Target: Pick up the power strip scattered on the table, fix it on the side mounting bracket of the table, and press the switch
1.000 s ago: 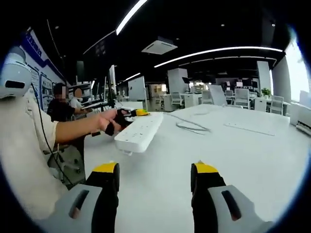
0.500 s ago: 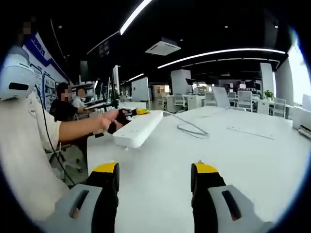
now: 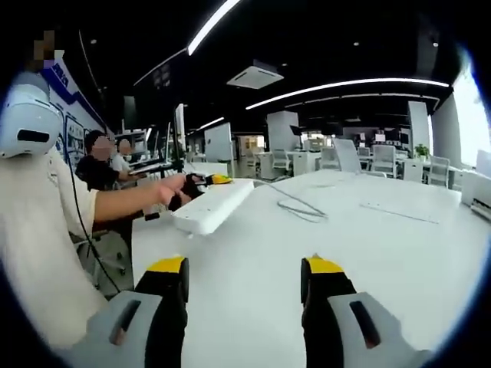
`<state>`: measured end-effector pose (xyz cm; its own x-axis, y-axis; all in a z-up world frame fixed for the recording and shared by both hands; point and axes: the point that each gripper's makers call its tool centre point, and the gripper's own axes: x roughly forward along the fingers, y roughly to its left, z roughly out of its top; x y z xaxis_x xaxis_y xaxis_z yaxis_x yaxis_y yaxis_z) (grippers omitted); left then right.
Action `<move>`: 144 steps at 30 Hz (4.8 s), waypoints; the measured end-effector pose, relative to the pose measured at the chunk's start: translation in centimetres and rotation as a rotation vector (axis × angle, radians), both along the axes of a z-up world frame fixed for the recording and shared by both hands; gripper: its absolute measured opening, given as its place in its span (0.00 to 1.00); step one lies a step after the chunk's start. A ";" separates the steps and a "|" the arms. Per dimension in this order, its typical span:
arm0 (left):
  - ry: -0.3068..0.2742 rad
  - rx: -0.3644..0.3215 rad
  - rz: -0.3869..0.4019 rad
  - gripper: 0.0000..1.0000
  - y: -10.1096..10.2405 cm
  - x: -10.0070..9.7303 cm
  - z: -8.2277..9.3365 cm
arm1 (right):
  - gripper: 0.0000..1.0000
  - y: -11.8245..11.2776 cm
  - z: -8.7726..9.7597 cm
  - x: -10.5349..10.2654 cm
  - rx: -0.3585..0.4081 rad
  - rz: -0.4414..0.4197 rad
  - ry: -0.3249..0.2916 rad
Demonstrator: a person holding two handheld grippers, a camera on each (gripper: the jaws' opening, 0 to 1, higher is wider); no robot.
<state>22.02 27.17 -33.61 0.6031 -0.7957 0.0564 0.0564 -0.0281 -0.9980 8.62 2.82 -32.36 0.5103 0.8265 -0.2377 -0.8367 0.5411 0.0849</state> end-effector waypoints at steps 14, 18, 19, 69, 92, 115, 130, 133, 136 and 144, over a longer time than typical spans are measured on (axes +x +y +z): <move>-0.005 -0.027 -0.030 0.25 0.7 -1.1 1.0 | 0.53 -0.7 0.1 -0.5 0.012 0.004 -0.011; -0.016 -0.024 -0.042 0.25 1.4 -1.4 1.6 | 0.53 -0.7 0.1 -0.9 0.013 0.008 -0.015; -0.017 -0.021 -0.041 0.25 1.7 -1.4 1.6 | 0.53 -0.8 0.1 -0.9 0.013 0.007 -0.016; -0.035 0.040 -0.294 0.25 12.2 -2.0 0.8 | 0.52 4.2 0.6 -3.0 -0.007 0.129 -0.021; -0.063 -0.013 -0.336 0.25 17.6 -2.8 0.8 | 0.51 8.6 0.4 -3.8 0.015 0.224 0.005; -0.041 -0.035 -0.399 0.25 22.8 -1.9 -1.9 | 0.50 9.8 -0.4 -4.5 -0.025 0.281 0.012; -0.057 -0.088 -0.406 0.25 25.1 -0.6 -3.6 | 0.50 11.1 -0.7 -4.5 -0.053 0.300 0.021; -0.052 -0.101 -0.393 0.25 25.3 -0.5 -4.1 | 0.50 11.2 -0.7 -4.4 -0.058 0.300 0.022; -0.071 -0.181 -0.371 0.25 25.1 -0.5 -4.9 | 0.50 11.6 -0.8 -4.3 -0.065 0.295 0.023; -0.055 -0.219 -0.368 0.25 24.3 -0.9 -5.2 | 0.49 12.1 -1.2 -4.4 -0.074 0.306 0.032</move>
